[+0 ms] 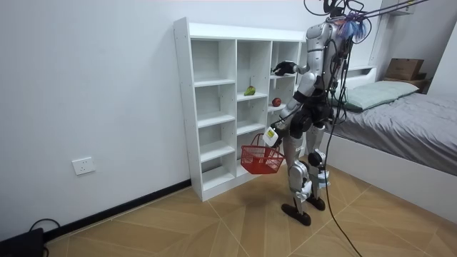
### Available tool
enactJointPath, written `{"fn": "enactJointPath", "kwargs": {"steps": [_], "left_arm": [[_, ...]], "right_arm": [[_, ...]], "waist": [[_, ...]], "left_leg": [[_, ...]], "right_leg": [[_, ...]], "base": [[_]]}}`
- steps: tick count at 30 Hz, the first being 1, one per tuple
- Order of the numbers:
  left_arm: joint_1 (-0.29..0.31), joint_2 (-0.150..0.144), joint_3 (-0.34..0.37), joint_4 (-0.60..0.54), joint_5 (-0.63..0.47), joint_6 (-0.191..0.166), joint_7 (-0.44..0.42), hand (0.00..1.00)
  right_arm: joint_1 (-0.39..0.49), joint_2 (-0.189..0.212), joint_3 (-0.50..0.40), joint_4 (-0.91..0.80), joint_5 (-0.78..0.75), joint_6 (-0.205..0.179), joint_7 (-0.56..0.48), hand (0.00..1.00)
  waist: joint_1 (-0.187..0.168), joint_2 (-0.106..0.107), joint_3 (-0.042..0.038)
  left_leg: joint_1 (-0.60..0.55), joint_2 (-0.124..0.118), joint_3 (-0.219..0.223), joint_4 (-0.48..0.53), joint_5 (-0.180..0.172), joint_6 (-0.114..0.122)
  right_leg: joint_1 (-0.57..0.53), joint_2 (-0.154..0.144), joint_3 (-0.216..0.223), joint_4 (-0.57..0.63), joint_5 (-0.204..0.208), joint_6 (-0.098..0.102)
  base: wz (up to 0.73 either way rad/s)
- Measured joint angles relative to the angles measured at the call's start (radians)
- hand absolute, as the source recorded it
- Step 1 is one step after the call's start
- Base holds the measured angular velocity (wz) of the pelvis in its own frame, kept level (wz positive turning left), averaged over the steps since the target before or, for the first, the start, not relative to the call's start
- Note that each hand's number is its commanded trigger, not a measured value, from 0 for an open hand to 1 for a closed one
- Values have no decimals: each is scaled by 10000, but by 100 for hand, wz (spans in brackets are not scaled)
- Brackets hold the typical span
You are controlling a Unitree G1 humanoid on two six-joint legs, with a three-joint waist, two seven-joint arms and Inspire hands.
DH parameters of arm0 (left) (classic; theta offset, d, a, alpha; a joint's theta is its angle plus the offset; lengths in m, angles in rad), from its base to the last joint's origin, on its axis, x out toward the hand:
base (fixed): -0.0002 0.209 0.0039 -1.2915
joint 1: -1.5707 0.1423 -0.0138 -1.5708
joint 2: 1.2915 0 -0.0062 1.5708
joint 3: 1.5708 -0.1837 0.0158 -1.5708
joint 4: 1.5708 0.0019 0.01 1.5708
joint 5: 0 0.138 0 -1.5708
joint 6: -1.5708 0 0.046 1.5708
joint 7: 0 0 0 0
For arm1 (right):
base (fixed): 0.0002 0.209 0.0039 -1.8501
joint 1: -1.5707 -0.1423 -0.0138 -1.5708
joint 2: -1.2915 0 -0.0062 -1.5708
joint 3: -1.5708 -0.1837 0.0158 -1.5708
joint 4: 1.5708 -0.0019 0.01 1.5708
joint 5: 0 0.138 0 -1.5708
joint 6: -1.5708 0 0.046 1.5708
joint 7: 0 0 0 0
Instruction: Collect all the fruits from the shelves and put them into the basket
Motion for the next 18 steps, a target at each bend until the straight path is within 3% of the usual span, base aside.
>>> {"fn": "enactJointPath", "kwargs": {"steps": [18], "left_arm": [[4,11,3,308,-7,-18,14,100]], "right_arm": [[2,-39,210,-410,-100,337,-128,0]], "waist": [[17,28,-33]], "left_leg": [[6,-3,8,-15,1,0]], "right_leg": [[-4,-7,4,0,0,0]], "base": [[0]]}}
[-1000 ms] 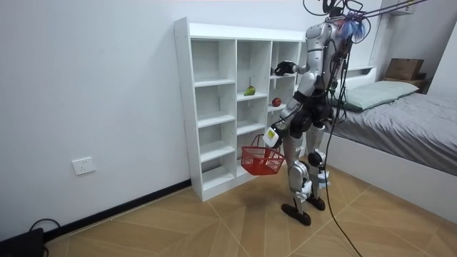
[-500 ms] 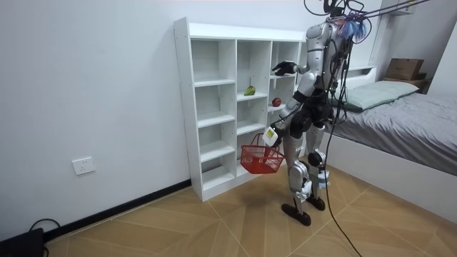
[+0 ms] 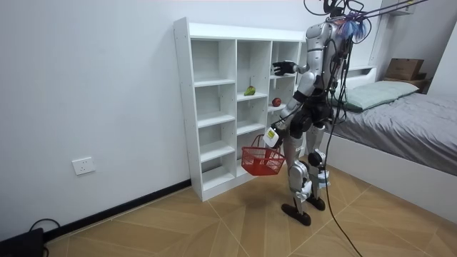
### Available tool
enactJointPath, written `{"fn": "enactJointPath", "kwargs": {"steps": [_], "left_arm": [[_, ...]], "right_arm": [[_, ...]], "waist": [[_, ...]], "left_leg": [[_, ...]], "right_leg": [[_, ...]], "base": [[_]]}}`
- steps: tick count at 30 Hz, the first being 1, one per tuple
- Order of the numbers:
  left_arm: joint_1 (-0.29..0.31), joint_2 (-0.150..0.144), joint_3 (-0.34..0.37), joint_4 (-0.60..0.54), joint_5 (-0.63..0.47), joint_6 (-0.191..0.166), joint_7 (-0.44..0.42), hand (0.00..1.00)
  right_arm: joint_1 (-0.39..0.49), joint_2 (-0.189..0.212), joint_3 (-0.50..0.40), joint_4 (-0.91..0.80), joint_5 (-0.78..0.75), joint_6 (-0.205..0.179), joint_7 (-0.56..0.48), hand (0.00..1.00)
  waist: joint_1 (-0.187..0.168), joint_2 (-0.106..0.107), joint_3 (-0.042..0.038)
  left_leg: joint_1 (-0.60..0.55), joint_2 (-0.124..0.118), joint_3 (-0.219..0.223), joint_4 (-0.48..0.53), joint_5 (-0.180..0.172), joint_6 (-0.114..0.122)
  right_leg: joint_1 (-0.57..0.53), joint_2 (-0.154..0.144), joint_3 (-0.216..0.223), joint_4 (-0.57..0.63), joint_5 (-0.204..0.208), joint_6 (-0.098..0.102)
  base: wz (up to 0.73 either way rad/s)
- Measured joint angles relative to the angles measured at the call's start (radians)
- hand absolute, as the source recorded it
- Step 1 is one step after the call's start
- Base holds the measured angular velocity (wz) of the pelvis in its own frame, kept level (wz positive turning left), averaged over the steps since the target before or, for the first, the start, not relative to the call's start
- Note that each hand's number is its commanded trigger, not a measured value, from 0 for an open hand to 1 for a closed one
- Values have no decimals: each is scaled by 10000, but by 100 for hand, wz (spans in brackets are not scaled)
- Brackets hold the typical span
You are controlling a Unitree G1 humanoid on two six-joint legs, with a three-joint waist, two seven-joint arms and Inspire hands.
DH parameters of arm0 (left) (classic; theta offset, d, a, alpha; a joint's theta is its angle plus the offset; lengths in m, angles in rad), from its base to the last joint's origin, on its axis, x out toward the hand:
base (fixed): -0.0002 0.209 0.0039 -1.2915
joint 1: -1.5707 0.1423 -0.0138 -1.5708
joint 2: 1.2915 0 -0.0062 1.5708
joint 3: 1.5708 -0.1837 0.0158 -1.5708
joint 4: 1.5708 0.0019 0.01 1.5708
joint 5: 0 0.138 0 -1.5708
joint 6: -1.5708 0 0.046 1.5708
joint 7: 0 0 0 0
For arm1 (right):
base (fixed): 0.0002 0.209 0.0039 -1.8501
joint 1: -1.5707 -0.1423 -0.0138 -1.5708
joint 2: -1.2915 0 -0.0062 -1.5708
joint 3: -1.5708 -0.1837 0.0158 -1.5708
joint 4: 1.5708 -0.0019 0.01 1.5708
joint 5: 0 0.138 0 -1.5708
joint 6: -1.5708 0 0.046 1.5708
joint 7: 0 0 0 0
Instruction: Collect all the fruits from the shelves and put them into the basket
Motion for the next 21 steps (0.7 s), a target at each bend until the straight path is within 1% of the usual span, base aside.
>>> {"fn": "enactJointPath", "kwargs": {"steps": [11,14,21], "left_arm": [[-14,9,-22,152,7,62,138,100],[-47,10,-26,160,27,63,159,100],[-100,12,-15,205,3,63,80,100]], "right_arm": [[-8,-3,14,-21,35,0,-19,0],[-43,-4,12,-49,61,2,-20,0],[-133,-3,14,-50,210,11,24,0]], "waist": [[15,-14,15],[18,-38,63],[69,-51,77]], "left_leg": [[-3,0,8,-34,0,0],[-11,1,25,-42,0,0],[-23,3,80,-23,2,0]], "right_leg": [[-12,0,-1,1,0,0],[-21,1,0,1,0,0],[-58,-1,33,9,0,0]], "base": [[0],[0],[-2]]}}
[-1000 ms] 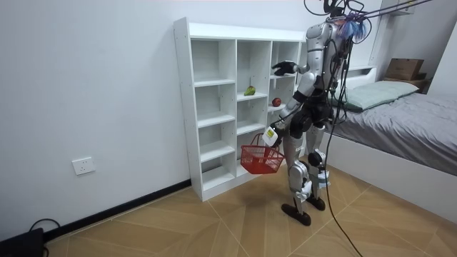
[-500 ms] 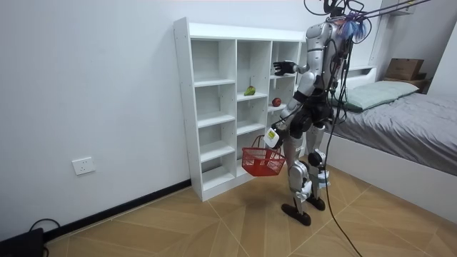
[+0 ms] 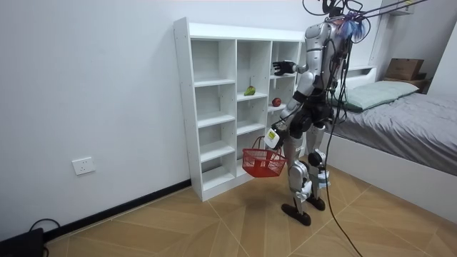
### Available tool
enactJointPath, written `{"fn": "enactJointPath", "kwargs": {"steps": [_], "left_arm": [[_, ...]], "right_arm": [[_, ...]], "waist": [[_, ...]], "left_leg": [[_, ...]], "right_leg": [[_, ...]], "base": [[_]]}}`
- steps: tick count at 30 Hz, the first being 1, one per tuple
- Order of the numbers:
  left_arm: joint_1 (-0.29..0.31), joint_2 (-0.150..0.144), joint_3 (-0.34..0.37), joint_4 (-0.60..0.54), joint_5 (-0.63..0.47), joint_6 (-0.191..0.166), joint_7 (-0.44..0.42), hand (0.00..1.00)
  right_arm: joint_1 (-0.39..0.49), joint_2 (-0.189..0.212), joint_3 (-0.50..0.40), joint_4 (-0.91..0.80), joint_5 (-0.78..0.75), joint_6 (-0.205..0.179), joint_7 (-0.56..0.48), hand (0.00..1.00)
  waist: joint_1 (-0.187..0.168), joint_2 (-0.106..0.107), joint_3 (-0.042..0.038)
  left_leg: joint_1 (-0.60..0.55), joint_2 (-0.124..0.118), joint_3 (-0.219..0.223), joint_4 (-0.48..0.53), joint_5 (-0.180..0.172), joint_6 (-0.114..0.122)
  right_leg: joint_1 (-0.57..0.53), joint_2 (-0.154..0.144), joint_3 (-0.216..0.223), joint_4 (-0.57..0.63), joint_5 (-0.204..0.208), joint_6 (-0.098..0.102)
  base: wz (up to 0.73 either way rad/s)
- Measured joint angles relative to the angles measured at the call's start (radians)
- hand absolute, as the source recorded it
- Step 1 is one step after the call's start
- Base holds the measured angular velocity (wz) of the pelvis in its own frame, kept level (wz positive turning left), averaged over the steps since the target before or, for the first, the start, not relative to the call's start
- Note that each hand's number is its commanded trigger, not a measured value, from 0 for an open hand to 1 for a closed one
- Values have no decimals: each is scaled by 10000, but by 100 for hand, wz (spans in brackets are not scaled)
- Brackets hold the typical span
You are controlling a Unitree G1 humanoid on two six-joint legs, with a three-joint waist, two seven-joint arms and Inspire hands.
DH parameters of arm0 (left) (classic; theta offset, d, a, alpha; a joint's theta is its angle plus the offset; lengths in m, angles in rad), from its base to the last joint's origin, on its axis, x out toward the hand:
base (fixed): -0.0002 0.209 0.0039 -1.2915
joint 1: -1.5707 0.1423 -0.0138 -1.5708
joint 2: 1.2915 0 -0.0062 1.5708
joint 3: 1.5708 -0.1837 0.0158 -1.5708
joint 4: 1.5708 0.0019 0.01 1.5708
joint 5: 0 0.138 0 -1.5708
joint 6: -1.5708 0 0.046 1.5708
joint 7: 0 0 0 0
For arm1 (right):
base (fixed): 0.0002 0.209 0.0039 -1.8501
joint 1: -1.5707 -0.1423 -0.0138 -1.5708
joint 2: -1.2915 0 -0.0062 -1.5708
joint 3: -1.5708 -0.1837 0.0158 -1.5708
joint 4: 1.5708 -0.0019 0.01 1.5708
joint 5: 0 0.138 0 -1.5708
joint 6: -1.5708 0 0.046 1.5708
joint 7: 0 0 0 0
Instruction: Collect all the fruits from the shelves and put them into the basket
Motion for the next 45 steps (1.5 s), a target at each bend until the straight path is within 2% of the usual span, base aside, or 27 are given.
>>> {"fn": "enactJointPath", "kwargs": {"steps": [1,3,7,11,14,17,25,31,35,40,45], "left_arm": [[0,0,7,0,3,0,-9,100],[-4,24,25,-11,4,0,-57,100],[-18,62,23,-55,3,-3,-103,100],[-27,61,29,-118,58,-9,-98,100],[-59,58,26,-137,57,-27,-107,100],[-54,55,26,-140,57,-36,-105,100],[-64,44,23,-156,51,-36,-89,100],[-15,32,-9,-269,56,-35,-77,100],[90,46,-10,-393,24,-15,-80,100],[168,49,-14,-392,-17,-2,-76,100],[170,58,-13,-392,-16,15,51,100]], "right_arm": [[-17,0,-1,-1,0,14,11,0],[-63,-12,-6,-259,169,328,166,0],[-127,-15,131,-438,530,368,409,0],[-637,-11,505,-439,578,430,1018,0],[-918,-16,589,-441,619,426,1304,0],[-985,-205,560,-442,662,426,1512,0],[-989,-274,556,-441,917,552,1750,0],[-989,-274,553,-429,1095,571,1790,0],[-989,-379,555,-239,1818,634,1825,0],[-1008,-418,569,189,2473,641,1820,0],[-1008,-416,573,420,2539,645,1828,0]], "waist": [[2,-4,1],[41,-51,2],[217,-122,1],[299,-150,2],[497,-157,4],[506,-161,7],[507,-151,13],[492,-69,67],[449,-17,86],[479,-47,72],[488,-174,2]], "left_leg": [[-9,0,-3,-5,0,0],[-37,2,-7,-3,0,-1],[-71,-5,-44,21,2,-3],[-133,-13,-88,41,2,-2],[-140,-11,-123,46,2,-2],[-152,-20,-248,58,3,-3],[-176,-21,-268,89,3,-4],[-231,-22,-309,166,1,-5],[-329,-27,-425,202,4,-12],[-331,-22,-428,221,12,-25],[-336,-30,-453,236,13,-23]], "right_leg": [[-2,1,-4,0,0,0],[-28,5,-16,5,0,0],[-43,4,-30,5,0,0],[-67,-4,-38,-1,0,0],[-64,2,-54,-5,0,0],[-36,-5,-135,-9,0,0],[-31,-2,-168,-12,-1,1],[-21,-5,-251,-13,-1,1],[-45,-12,-358,-13,-1,1],[-44,-12,-370,-11,-1,1],[-25,-25,-414,-6,-1,1]], "base": [[0],[0],[2],[3],[4],[10],[0],[2],[8],[1],[1]]}}
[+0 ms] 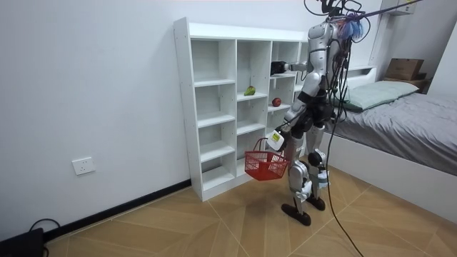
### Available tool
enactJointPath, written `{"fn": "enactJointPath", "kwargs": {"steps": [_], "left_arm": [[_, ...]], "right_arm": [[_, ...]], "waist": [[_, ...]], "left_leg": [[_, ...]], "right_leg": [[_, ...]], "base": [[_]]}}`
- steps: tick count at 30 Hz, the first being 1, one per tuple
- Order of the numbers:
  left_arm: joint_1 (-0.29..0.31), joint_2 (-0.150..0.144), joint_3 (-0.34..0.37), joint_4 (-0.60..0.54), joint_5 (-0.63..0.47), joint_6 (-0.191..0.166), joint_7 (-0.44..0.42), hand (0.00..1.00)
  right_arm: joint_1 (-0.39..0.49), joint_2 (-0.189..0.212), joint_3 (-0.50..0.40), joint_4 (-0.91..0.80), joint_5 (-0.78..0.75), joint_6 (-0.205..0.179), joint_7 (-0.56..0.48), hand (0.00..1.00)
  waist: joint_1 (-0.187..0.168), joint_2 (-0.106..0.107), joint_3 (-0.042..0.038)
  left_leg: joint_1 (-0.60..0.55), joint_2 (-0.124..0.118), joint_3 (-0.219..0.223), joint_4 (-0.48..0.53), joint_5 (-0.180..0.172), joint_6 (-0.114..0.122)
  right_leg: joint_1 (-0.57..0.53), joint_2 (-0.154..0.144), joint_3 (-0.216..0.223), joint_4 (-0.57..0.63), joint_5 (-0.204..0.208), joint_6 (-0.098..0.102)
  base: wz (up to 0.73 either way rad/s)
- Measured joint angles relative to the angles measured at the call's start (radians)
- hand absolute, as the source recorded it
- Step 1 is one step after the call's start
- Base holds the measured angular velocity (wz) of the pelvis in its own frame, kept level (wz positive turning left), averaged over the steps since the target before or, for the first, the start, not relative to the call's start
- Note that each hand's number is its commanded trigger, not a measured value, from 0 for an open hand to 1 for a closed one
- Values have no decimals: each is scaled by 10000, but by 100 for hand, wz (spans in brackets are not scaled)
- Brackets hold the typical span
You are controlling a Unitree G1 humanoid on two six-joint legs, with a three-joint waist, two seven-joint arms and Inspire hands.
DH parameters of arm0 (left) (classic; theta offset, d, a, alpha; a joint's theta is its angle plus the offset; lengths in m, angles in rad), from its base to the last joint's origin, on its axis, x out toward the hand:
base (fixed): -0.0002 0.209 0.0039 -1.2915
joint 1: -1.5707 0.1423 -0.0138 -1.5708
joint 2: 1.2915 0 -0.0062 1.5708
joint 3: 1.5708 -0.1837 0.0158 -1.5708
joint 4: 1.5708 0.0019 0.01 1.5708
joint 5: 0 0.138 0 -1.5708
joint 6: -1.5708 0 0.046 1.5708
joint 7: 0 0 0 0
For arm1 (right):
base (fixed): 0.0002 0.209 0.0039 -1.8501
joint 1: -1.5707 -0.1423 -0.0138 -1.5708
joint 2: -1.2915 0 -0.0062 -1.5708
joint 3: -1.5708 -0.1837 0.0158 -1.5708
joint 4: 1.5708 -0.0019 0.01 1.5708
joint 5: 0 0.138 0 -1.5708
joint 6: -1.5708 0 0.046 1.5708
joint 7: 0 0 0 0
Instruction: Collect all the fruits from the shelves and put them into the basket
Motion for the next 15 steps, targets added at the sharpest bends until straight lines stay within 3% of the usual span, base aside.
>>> {"fn": "enactJointPath", "kwargs": {"steps": [15], "left_arm": [[34,3,-3,-15,12,212,77,100]], "right_arm": [[0,-1,-1,155,110,12,-24,0]], "waist": [[-20,-25,23]], "left_leg": [[-2,-18,-120,6,0,-1]], "right_leg": [[89,-20,-176,-1,0,1]], "base": [[3]]}}
